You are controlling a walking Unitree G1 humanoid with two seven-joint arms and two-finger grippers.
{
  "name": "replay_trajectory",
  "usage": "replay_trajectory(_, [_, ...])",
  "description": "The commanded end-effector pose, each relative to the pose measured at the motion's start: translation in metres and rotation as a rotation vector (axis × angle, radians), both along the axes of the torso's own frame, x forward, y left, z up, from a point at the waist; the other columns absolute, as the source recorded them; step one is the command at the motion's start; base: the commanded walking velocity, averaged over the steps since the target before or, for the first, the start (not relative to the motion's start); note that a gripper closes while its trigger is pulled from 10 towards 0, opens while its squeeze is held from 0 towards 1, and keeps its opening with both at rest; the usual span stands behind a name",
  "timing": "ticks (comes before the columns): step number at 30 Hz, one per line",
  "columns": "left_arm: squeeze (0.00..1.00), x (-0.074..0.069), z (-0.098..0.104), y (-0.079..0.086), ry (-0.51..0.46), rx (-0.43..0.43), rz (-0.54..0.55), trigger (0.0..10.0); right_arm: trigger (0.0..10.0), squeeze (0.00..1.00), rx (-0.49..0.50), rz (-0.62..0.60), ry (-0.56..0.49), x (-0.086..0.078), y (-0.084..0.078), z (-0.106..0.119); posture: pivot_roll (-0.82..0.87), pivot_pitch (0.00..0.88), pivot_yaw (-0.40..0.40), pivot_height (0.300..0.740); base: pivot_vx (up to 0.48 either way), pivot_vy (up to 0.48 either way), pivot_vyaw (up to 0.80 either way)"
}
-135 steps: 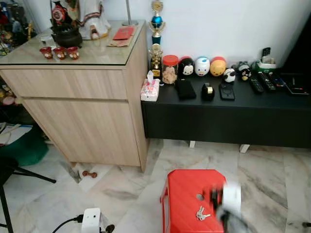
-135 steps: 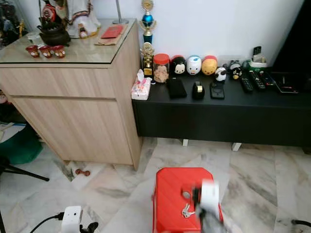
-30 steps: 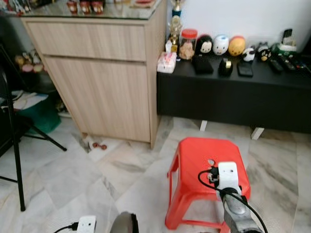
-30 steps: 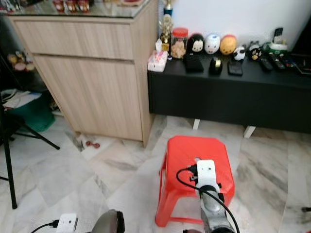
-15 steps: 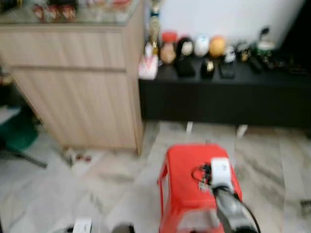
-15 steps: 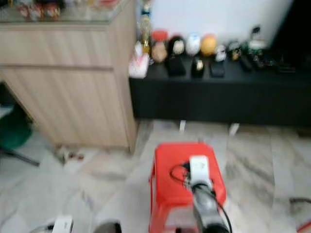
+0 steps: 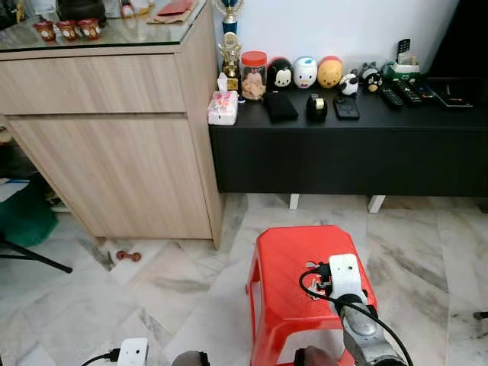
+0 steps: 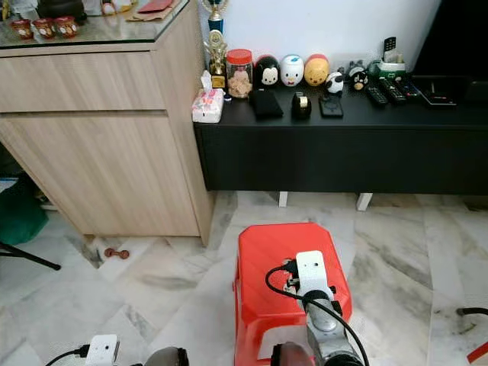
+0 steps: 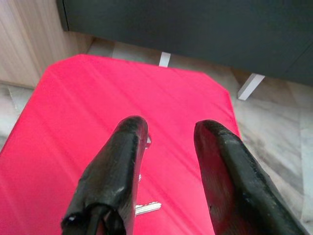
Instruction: Hang keys on a hook
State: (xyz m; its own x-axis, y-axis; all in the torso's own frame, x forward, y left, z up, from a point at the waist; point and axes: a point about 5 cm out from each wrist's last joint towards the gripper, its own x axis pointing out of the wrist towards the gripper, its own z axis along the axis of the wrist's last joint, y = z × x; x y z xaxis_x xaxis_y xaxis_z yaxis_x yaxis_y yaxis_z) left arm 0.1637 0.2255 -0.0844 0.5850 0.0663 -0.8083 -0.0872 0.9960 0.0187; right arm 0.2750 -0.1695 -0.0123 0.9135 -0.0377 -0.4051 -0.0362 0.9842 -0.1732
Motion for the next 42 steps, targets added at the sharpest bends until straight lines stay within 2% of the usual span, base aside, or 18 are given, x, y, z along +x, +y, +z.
replay_trajectory(1, [0.00, -0.006, -0.002, 0.002, 0.026, 0.003, 0.001, 10.0, 10.0, 0.00, -0.009, 0.006, 0.017, 0.000, 0.001, -0.001, -0.01, 0.020, 0.014, 0.626, 0.262, 0.000, 0.00])
replay_trajectory(6, [0.00, -0.008, -0.004, -0.002, 0.030, 0.001, 0.001, 10.0, 10.0, 0.00, -0.038, 0.034, 0.035, -0.003, 0.001, -0.005, -0.01, 0.023, 0.014, 0.626, 0.265, 0.000, 0.49])
replay_trajectory(17, [0.00, -0.007, -0.003, 0.000, 0.016, -0.001, 0.010, 10.0, 10.0, 0.00, -0.035, 0.031, 0.079, -0.008, -0.001, -0.011, -0.01, 0.027, 0.015, 0.626, 0.218, 0.000, 0.00])
replay_trajectory(22, [0.00, -0.006, -0.002, 0.003, 0.014, 0.001, 0.011, 10.0, 10.0, 0.00, -0.106, 0.105, 0.167, -0.017, 0.002, -0.021, -0.01, 0.032, 0.015, 0.626, 0.000, 0.000, 0.00])
replay_trajectory(23, [0.00, -0.006, -0.002, 0.003, 0.014, 0.002, 0.011, 10.0, 10.0, 0.00, -0.135, 0.152, 0.199, -0.021, 0.005, -0.026, -0.01, 0.034, 0.014, 0.626, 0.000, 0.000, 0.00])
replay_trajectory(26, [0.00, -0.006, -0.002, 0.004, 0.014, 0.002, 0.010, 10.0, 10.0, 0.00, -0.180, 0.208, 0.226, -0.024, 0.007, -0.029, -0.01, 0.036, 0.013, 0.626, 0.000, 0.000, 0.00])
replay_trajectory(37, [0.00, -0.008, -0.002, 0.005, 0.017, 0.001, 0.015, 10.0, 10.0, 0.00, -0.218, 0.258, 0.327, -0.036, 0.009, -0.040, -0.01, 0.045, 0.010, 0.626, 0.000, 0.000, 0.00])
replay_trajectory(42, [0.00, -0.008, -0.002, 0.005, 0.018, -0.001, 0.013, 10.0, 10.0, 0.00, -0.216, 0.266, 0.325, -0.035, 0.011, -0.040, -0.01, 0.045, 0.010, 0.626, 0.000, 0.000, 0.00])
